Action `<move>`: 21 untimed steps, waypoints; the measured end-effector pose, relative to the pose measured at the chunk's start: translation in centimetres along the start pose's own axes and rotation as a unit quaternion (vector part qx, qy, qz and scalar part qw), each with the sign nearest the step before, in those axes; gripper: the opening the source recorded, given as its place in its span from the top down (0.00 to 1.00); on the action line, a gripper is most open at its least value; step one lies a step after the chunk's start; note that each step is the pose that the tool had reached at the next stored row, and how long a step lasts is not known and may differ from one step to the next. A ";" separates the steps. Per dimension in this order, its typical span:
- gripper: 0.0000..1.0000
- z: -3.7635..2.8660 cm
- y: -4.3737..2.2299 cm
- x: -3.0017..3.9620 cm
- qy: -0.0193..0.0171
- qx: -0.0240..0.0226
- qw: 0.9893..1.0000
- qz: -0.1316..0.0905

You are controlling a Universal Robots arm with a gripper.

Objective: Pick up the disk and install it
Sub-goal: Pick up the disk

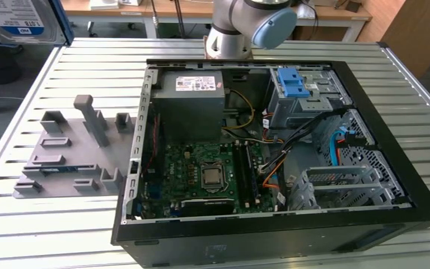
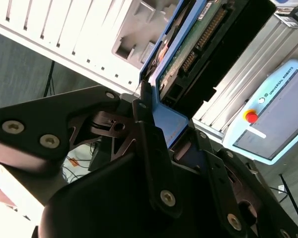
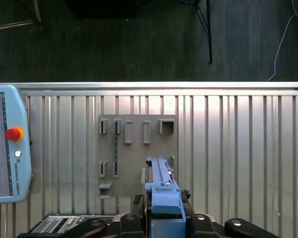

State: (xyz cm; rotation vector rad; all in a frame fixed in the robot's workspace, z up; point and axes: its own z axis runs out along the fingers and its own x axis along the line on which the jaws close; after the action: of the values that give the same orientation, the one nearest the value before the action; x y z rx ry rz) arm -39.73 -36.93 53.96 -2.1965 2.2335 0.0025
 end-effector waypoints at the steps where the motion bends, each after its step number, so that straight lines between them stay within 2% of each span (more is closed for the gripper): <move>1: 0.63 0.06 0.00 0.21 -0.001 0.001 1.000 0.000; 2: 0.63 0.10 -0.01 0.39 -0.003 0.001 1.000 0.000; 4: 0.63 0.17 -0.05 0.68 -0.009 0.001 1.000 0.000; 5: 0.63 0.20 -0.10 0.84 -0.011 0.001 1.000 0.000; 9: 0.63 0.28 -1.01 1.21 -0.012 0.001 1.000 0.000; 13: 0.63 0.35 -2.66 1.27 -0.011 0.001 1.000 0.000; 21: 0.63 0.40 -4.87 1.33 -0.011 0.001 1.000 0.000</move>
State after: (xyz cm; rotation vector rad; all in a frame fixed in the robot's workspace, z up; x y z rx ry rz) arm -34.88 -38.34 53.58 -2.1849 2.2217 0.0246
